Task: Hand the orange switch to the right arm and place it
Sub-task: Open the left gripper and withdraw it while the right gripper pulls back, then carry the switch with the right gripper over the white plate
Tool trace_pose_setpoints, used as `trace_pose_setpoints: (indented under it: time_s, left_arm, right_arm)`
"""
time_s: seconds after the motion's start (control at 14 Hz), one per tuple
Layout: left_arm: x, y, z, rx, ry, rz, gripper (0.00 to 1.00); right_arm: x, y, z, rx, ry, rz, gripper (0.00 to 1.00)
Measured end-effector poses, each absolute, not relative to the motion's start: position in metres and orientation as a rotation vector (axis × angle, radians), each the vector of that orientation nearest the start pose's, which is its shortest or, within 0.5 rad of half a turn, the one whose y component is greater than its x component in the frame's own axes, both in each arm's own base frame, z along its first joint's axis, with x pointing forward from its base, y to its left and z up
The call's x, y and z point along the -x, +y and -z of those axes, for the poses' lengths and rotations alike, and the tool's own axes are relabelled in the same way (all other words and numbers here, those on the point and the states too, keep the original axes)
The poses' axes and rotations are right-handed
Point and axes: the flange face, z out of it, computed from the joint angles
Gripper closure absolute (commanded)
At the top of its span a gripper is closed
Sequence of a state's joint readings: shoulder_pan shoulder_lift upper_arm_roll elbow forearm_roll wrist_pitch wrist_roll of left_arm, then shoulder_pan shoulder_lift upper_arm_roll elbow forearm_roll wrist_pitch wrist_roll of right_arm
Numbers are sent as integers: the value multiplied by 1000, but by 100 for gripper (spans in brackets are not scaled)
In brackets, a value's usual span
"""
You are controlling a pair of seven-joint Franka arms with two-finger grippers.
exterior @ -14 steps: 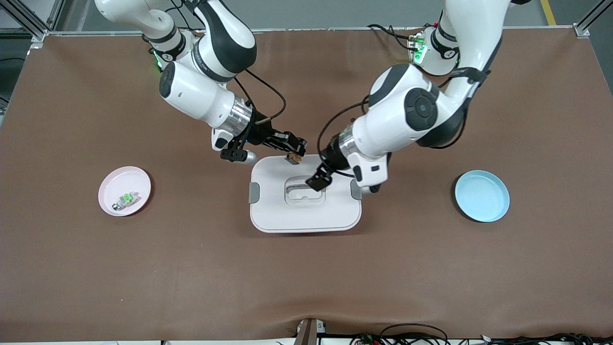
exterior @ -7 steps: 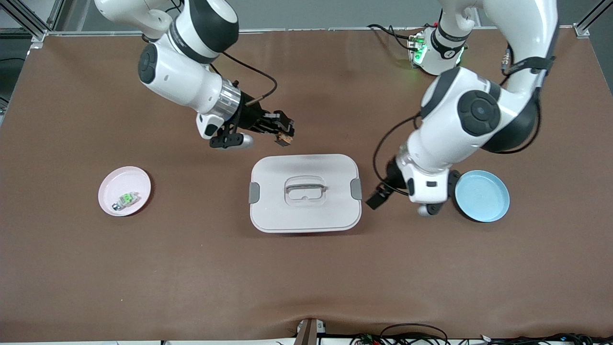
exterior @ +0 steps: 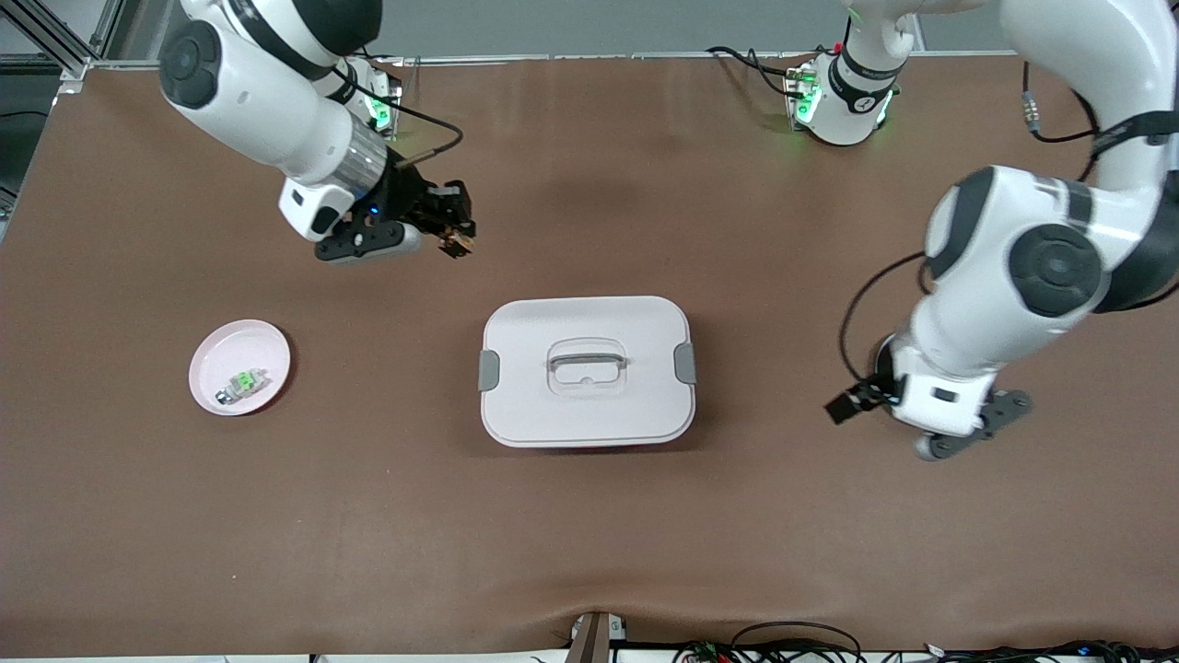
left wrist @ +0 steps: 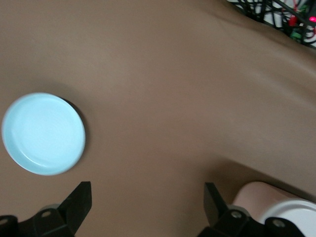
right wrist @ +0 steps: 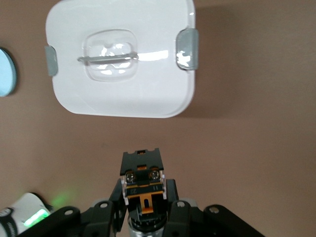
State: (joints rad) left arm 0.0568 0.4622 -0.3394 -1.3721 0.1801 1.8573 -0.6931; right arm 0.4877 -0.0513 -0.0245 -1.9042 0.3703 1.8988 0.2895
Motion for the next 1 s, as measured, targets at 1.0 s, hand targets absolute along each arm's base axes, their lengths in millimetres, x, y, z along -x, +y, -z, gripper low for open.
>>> trace_pose_setpoints:
  time_s: [1.0]
  left_arm:
    - [-625,-12,-583,3023,-165,-28,0]
  right_arm:
    - [-477,82,-561,2970,-1083,-144,100]
